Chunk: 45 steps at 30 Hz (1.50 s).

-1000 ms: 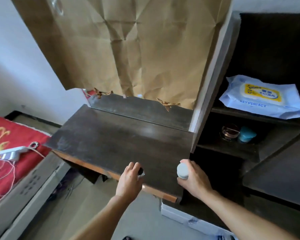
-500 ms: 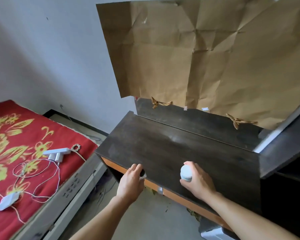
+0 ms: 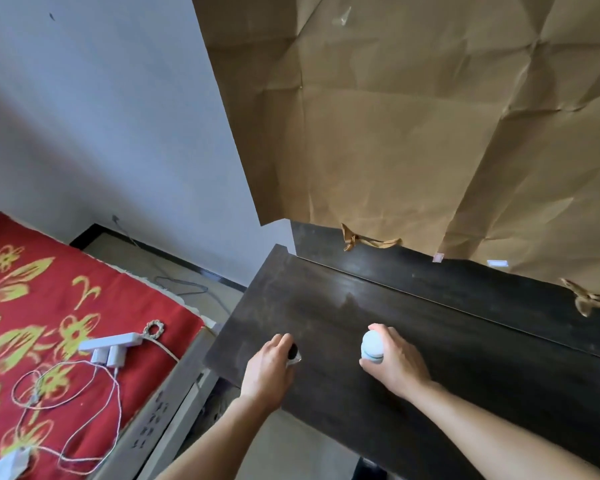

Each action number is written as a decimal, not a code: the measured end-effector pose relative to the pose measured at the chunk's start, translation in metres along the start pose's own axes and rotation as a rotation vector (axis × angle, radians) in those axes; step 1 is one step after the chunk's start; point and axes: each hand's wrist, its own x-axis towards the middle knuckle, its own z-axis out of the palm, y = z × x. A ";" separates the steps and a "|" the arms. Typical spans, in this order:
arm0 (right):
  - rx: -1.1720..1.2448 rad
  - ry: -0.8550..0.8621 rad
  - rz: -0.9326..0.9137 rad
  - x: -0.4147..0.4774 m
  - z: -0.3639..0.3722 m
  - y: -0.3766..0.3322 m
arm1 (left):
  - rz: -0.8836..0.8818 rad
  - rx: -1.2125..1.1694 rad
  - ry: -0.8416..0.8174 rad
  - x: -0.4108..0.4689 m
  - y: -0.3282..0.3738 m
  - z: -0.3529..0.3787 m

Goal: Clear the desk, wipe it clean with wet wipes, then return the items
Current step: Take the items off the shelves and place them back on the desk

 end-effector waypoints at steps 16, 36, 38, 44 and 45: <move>0.069 0.164 0.191 0.157 0.057 -0.085 | 0.244 -0.037 -0.206 0.205 -0.083 0.004; 0.003 0.326 0.393 0.141 0.068 -0.087 | 0.665 0.111 -0.186 0.263 -0.069 0.009; 0.014 0.343 0.440 0.114 0.058 -0.075 | 0.676 0.099 -0.214 0.248 -0.050 0.003; 0.050 0.393 0.582 0.012 0.031 -0.031 | 0.802 0.046 -0.280 0.181 0.024 0.003; 0.053 0.410 0.599 -0.008 0.026 -0.023 | 0.826 0.041 -0.296 0.166 0.037 0.005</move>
